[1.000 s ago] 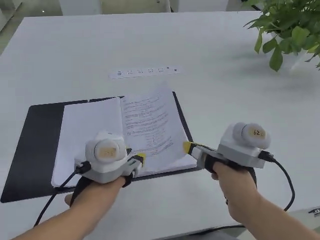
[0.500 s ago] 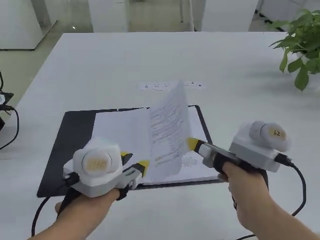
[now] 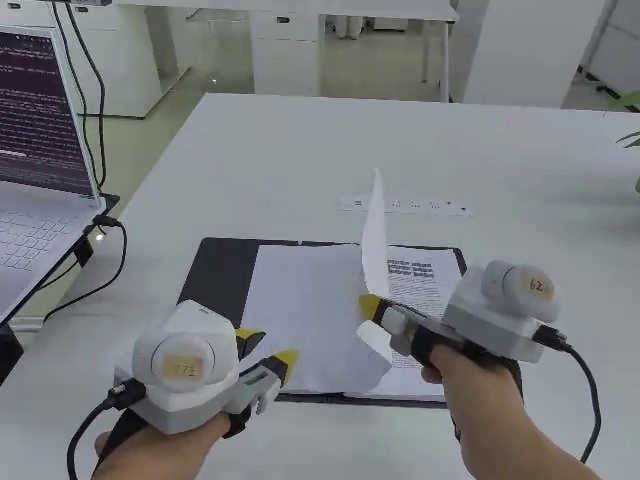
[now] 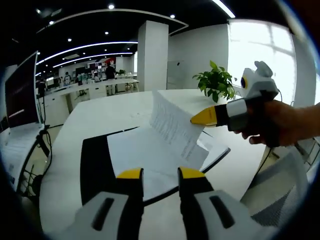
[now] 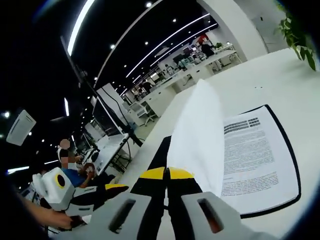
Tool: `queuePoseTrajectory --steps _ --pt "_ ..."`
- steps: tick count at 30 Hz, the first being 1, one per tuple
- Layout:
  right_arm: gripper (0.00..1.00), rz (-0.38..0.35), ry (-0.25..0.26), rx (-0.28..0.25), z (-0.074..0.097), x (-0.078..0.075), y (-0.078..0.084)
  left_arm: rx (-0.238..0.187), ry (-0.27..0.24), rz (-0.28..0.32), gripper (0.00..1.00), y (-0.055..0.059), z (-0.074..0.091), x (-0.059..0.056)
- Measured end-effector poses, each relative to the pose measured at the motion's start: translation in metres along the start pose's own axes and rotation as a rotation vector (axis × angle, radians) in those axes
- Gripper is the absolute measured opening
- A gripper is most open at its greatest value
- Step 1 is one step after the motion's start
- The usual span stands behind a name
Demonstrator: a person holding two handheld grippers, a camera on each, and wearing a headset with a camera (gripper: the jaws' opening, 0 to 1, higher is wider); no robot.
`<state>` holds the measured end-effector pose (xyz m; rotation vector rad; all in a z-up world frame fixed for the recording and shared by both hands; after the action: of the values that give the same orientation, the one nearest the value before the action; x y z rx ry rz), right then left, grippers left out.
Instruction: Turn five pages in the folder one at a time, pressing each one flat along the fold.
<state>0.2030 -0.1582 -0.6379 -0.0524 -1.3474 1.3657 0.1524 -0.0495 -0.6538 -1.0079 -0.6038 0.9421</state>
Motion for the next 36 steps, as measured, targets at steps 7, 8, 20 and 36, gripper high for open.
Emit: queuePoseTrajectory --steps 7,8,20,36 --pt "0.00 0.035 -0.032 0.082 -0.036 0.025 0.026 -0.002 -0.051 0.027 0.26 0.009 0.018 0.026" --pt "0.00 0.045 -0.033 0.095 -0.040 0.027 0.029 -0.001 -0.055 0.031 0.26 0.010 0.020 0.028" --pt "0.00 0.069 -0.026 0.254 -0.100 0.037 0.080 0.034 -0.095 0.053 0.26 0.027 0.032 0.050" --pt "0.00 0.079 0.031 0.412 -0.134 0.010 0.127 0.116 -0.046 0.016 0.26 0.046 0.009 0.047"
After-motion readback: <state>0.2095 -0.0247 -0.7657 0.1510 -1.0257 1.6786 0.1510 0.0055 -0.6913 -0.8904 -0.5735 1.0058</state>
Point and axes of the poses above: the centre of the closed fingertips' face, and the gripper's own axes: z roughly backward along the fingers, x roughly to its left, y roughly out of its underside, the point moved 2 cm from there along z, roughly backward along the fingers, and after that the axes turned 5 degrees about -z, right-handed, at the moved point
